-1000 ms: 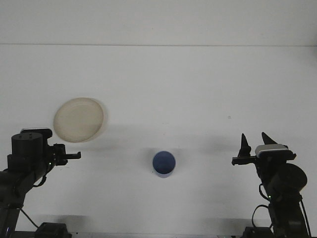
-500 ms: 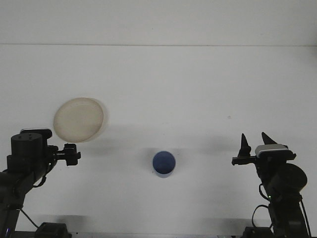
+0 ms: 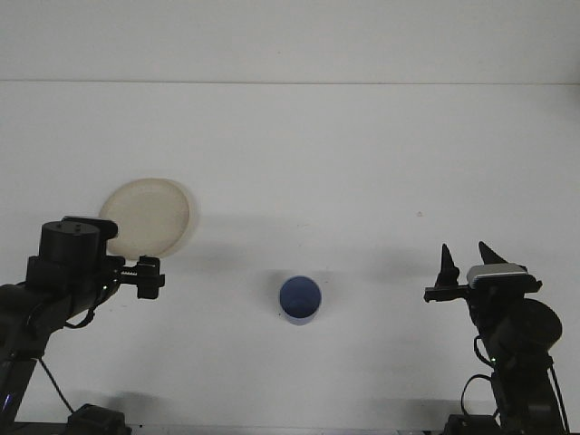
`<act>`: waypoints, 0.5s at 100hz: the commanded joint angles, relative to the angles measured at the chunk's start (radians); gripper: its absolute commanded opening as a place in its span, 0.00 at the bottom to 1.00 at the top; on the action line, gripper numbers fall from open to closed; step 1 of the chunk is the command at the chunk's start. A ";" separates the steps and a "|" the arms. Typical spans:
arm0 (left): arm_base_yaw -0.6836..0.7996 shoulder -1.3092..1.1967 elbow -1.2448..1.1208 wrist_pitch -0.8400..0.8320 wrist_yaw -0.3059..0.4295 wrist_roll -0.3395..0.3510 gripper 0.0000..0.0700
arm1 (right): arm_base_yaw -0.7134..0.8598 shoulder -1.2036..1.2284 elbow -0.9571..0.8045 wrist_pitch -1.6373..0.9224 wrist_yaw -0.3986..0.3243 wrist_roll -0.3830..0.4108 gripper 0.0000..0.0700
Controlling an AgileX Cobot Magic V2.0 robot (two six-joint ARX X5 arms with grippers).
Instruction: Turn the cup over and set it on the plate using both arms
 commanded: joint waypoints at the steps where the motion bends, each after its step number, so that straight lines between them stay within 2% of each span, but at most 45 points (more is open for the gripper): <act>1: -0.051 0.041 0.046 0.003 0.001 -0.039 0.74 | 0.002 0.002 0.004 0.013 0.000 0.010 0.63; 22: -0.249 0.197 0.124 0.032 0.001 -0.090 0.74 | 0.002 0.002 0.004 0.013 0.000 0.010 0.63; 50: -0.462 0.447 0.244 0.042 0.001 -0.096 0.74 | 0.002 0.002 0.004 0.013 0.000 0.010 0.63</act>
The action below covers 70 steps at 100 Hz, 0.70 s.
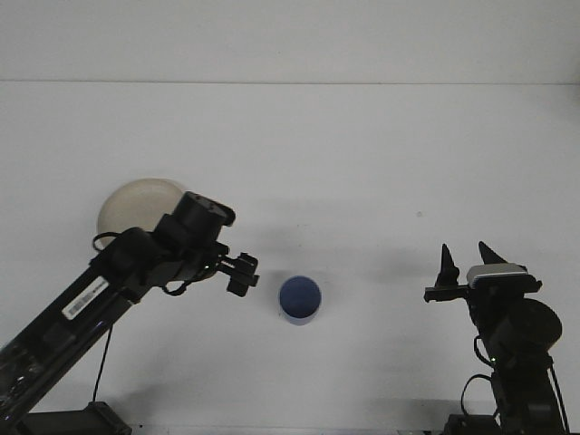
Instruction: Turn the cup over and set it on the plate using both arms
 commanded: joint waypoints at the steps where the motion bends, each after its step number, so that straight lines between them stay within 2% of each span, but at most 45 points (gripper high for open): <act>1: -0.036 0.059 0.045 0.000 0.001 -0.006 0.74 | 0.002 0.002 0.004 0.013 0.000 0.010 0.63; 29: -0.135 0.229 0.121 0.005 0.001 0.001 0.74 | 0.002 0.002 0.004 0.013 0.000 0.010 0.63; 70: -0.177 0.383 0.122 0.037 0.013 0.017 0.74 | 0.002 0.002 0.004 0.013 0.000 0.011 0.63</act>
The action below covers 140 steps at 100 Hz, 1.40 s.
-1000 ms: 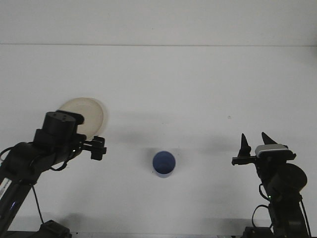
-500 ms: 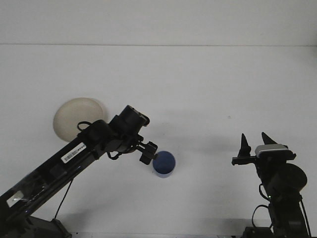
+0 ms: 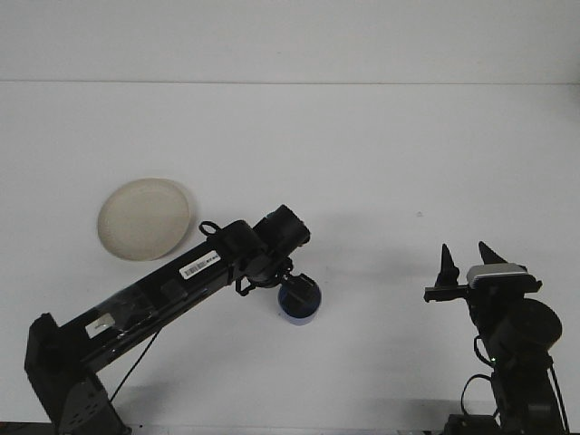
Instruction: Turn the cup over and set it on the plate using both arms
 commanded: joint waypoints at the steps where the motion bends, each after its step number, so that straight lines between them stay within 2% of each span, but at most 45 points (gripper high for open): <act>1: -0.013 0.037 0.023 0.003 0.013 0.014 0.74 | 0.002 0.002 0.004 0.013 0.000 0.010 0.63; 32: -0.016 0.119 0.023 0.010 0.033 0.022 0.73 | 0.002 0.002 0.004 0.013 0.000 0.010 0.63; 44: -0.016 0.132 0.023 0.011 0.032 0.024 0.69 | 0.002 0.002 0.004 0.013 0.000 0.010 0.63; 48: -0.016 0.132 0.023 0.011 0.032 0.024 0.59 | 0.002 0.002 0.004 0.013 0.000 0.010 0.63; 59: -0.016 0.132 0.023 0.011 0.032 0.029 0.18 | 0.002 0.002 0.004 0.013 0.000 0.010 0.63; 67: -0.016 0.132 0.023 0.010 0.032 0.048 0.00 | 0.002 0.002 0.004 0.013 0.000 0.010 0.63; 91: -0.014 0.126 0.026 -0.002 0.032 0.074 0.01 | 0.002 0.002 0.004 0.013 0.000 0.010 0.63; 113: 0.048 0.089 0.109 -0.087 0.029 0.101 0.01 | 0.002 0.002 0.004 0.013 0.000 0.010 0.63; 140: 0.237 0.024 0.276 -0.158 -0.087 0.119 0.01 | 0.002 0.002 0.004 0.013 0.000 0.010 0.63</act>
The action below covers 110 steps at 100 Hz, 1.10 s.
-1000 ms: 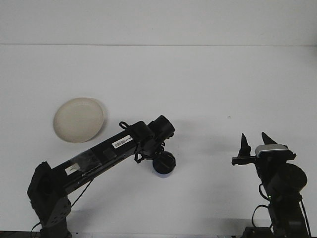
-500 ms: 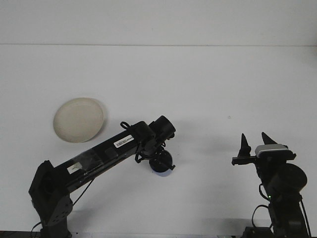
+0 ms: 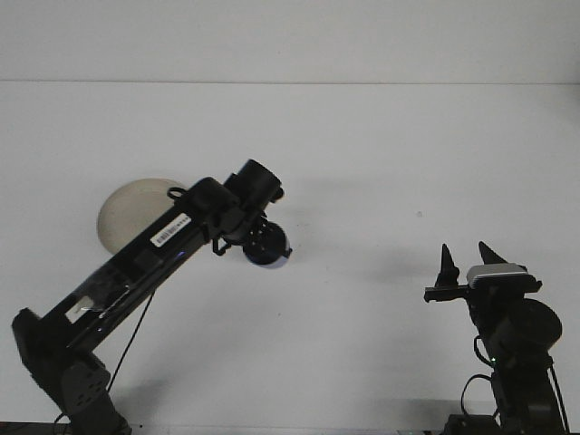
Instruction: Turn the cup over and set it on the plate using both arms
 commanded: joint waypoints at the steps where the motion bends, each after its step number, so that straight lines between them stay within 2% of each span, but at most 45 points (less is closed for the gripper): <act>1: 0.050 0.002 0.053 -0.021 -0.028 0.020 0.01 | 0.002 0.002 0.004 0.012 0.000 0.010 0.63; 33: 0.388 0.001 0.086 -0.036 -0.029 0.028 0.01 | 0.002 0.002 0.004 0.012 0.000 0.010 0.63; 52: 0.535 0.006 0.085 -0.033 -0.028 0.031 0.01 | 0.002 0.002 0.004 0.012 0.000 0.010 0.63; 110: 0.678 0.160 0.085 -0.025 -0.028 0.023 0.01 | 0.002 0.002 0.004 0.012 0.000 0.010 0.63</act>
